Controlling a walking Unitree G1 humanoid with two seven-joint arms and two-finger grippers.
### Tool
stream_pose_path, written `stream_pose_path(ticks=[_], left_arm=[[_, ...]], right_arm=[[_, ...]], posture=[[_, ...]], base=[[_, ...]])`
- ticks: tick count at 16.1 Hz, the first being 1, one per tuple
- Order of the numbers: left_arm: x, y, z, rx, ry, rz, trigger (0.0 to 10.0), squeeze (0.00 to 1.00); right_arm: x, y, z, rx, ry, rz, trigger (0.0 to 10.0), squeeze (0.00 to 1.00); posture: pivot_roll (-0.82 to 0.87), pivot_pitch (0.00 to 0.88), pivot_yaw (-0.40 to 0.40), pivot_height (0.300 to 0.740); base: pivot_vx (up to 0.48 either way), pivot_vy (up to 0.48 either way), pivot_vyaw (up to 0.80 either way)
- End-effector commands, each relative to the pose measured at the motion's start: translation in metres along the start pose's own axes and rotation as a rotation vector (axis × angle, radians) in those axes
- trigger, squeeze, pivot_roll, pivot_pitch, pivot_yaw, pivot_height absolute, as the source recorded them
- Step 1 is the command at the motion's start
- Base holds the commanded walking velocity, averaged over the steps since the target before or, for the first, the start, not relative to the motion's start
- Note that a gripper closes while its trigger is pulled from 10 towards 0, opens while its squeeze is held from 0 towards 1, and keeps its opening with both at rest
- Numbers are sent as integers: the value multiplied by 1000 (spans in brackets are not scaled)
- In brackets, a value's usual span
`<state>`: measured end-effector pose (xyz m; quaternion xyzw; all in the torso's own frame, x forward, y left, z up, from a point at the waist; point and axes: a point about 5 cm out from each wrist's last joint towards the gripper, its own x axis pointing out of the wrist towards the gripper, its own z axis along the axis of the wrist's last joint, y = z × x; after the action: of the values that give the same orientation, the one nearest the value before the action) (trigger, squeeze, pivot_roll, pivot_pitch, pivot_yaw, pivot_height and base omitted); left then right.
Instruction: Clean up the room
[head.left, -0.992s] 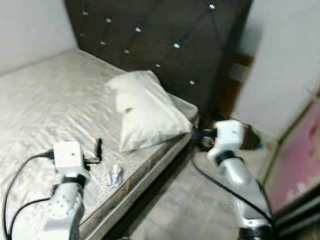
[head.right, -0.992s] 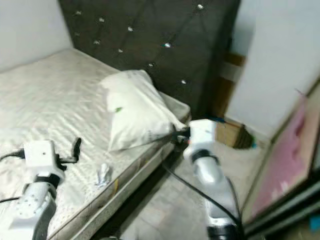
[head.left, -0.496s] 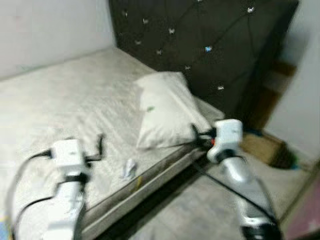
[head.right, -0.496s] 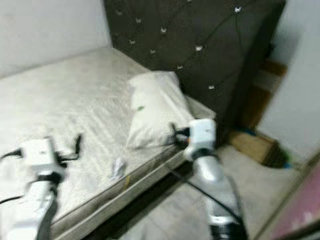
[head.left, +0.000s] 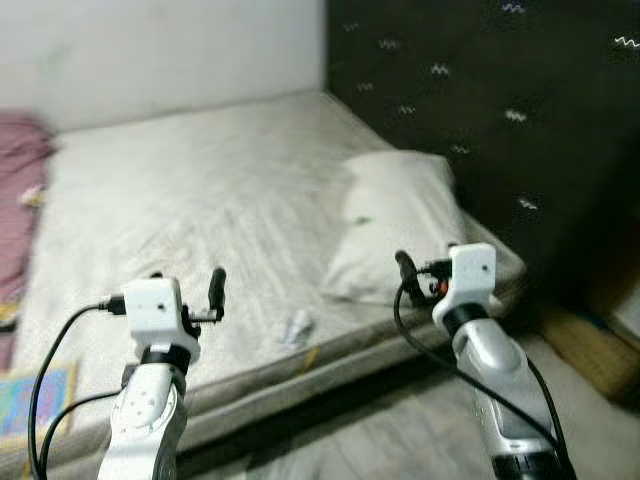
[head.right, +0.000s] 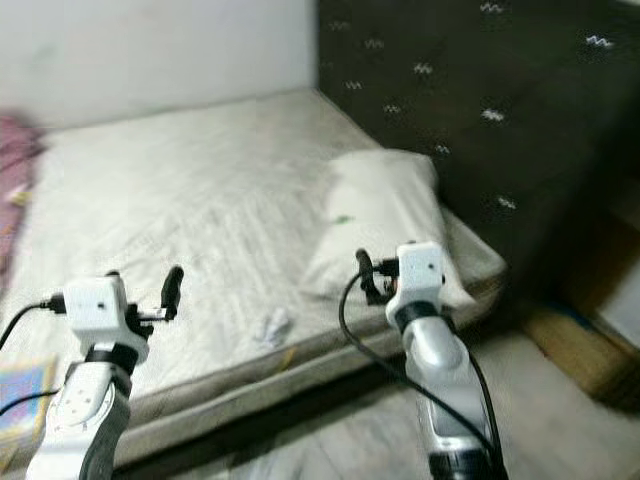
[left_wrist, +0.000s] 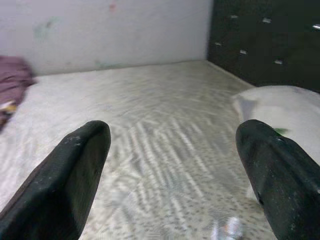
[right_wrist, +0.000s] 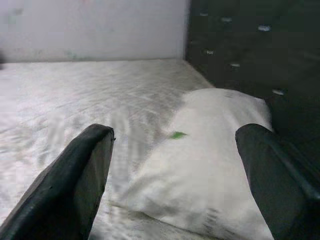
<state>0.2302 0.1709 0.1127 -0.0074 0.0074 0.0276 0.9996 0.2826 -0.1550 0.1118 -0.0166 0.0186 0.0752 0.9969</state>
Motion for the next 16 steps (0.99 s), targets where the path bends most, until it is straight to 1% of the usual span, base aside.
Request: stream_pose_path(ticks=[1, 5, 10, 15, 16], left_arm=[[-1, 6, 1, 8, -5, 16, 10000, 0], [0, 4, 3, 0, -24, -12, 10000, 0], [0, 1, 5, -9, -42, -31, 10000, 0], [1, 0, 5, -16, -49, -38, 10000, 0], [2, -1, 6, -18, -50, -38, 10000, 0]], right_arm=[[4, 8, 6, 4, -24, 31, 10000, 0], [5, 8, 7, 21, -32, 32, 10000, 0], [6, 8, 7, 24, -30, 35, 10000, 0], [9, 8, 9, 26, -33, 38, 10000, 0], [8, 8, 8, 20, -31, 41, 10000, 0]], posture=[[-16, 0, -28, 740], [-17, 0, -28, 740], [-15, 0, -33, 740], [-18, 0, -34, 740], [-18, 0, -36, 740]], base=[[0, 0, 800], [0, 0, 794], [290, 0, 0], [370, 0, 0], [405, 0, 569]])
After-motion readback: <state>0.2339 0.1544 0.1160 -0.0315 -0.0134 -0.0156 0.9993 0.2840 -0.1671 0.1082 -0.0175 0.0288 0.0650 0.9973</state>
